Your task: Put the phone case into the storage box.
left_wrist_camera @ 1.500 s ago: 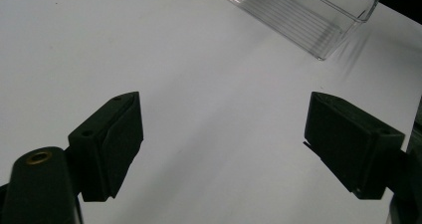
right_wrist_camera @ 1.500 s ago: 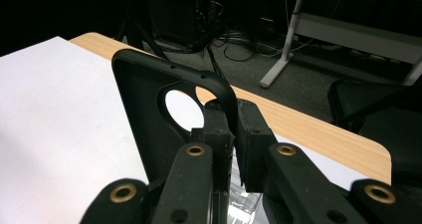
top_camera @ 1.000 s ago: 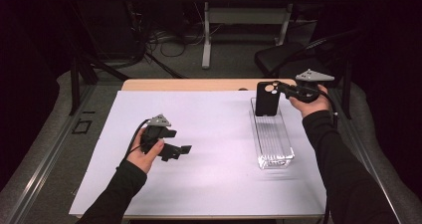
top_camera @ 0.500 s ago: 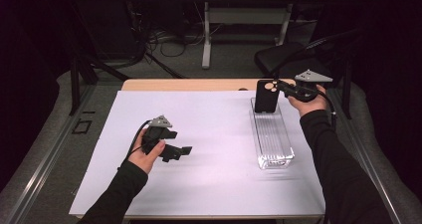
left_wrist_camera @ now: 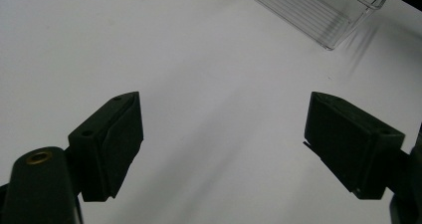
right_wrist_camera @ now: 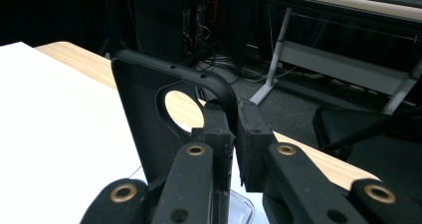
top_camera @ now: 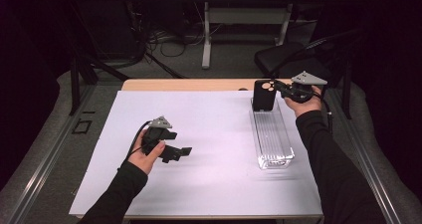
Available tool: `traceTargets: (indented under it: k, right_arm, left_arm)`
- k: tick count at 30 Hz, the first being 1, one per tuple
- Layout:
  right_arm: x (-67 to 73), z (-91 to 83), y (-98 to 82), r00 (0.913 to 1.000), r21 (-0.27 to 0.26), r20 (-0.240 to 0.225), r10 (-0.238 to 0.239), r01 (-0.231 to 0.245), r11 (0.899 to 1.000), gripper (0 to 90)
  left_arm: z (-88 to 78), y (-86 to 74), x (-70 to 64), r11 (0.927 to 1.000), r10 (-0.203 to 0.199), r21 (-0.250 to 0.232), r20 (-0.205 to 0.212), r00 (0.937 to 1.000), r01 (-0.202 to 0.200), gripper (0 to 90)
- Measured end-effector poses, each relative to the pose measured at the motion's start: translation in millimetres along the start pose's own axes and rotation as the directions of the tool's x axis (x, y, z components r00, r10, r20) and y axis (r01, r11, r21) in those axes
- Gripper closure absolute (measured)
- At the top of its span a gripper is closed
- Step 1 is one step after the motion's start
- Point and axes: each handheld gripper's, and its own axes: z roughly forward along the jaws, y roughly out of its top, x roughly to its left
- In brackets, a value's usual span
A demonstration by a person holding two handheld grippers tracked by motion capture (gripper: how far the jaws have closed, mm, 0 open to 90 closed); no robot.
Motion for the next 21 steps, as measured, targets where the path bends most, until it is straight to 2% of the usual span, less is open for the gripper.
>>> traceTargets:
  k: [21]
  right_arm:
    - [-5.3, 10.4, -11.8, 0.9998, -0.009, 0.016, -0.011, 0.011, 1.000, 85.3]
  left_arm:
    - [4.2, -1.9, 1.6, 1.0000, -0.006, 0.006, 0.002, 1.0000, 0.006, 16.0]
